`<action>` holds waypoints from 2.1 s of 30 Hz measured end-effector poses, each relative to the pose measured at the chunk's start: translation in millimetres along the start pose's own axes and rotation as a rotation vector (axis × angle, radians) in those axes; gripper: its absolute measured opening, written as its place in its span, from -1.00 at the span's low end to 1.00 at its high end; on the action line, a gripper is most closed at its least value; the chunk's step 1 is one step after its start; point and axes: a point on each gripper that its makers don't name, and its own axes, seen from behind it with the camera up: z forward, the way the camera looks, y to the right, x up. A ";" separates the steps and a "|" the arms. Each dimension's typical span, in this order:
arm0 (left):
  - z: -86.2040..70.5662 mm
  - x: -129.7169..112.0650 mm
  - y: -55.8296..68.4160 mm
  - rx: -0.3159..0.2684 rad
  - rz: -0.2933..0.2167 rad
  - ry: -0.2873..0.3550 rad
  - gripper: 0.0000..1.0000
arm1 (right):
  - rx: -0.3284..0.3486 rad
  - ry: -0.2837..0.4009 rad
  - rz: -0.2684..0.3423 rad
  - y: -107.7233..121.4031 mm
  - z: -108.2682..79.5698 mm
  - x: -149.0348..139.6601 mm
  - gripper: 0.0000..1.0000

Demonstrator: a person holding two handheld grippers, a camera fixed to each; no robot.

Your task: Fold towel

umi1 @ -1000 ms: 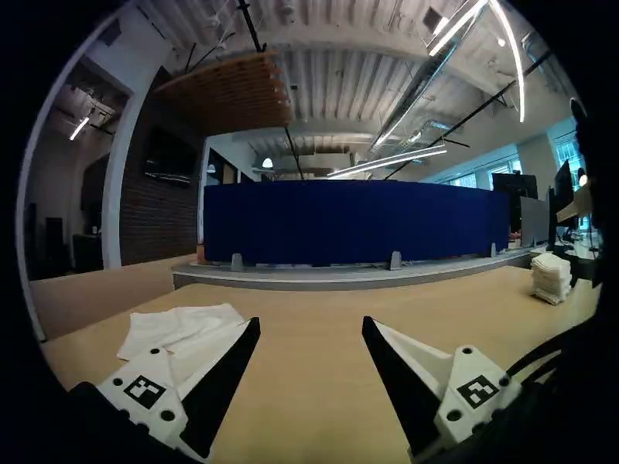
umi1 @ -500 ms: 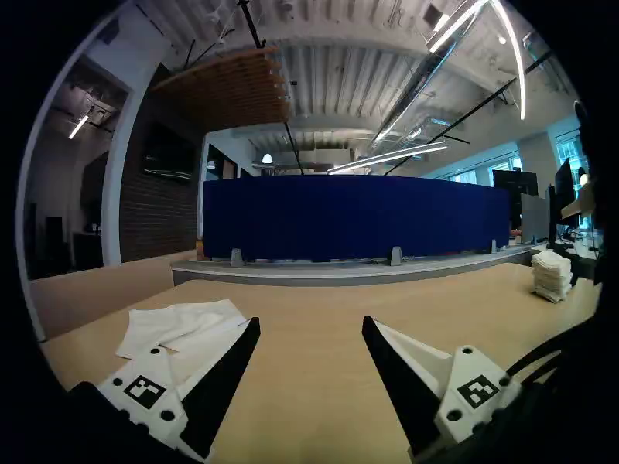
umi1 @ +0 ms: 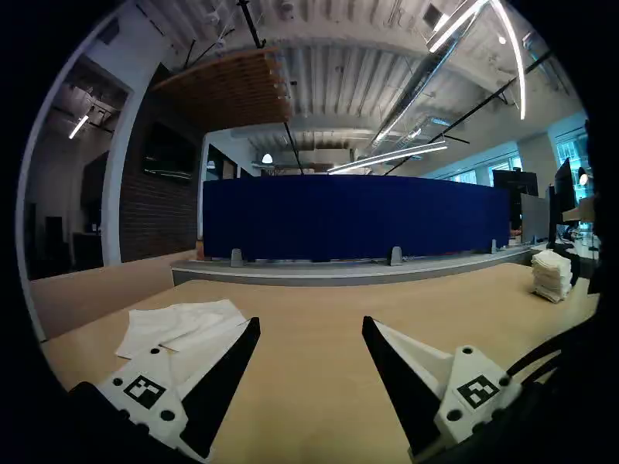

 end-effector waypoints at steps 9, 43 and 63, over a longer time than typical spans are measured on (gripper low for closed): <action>-0.1 -0.2 -0.1 0.000 0.000 0.000 0.96 | 0.001 0.043 0.054 6.6 5.2 -25.7 0.92; -0.4 0.3 -0.3 0.000 0.000 0.000 0.97 | -0.049 0.050 0.064 40.9 29.1 -80.4 0.97; -0.3 -0.3 0.2 0.000 0.000 0.000 0.97 | -0.036 0.068 -0.009 40.8 18.2 -85.0 0.97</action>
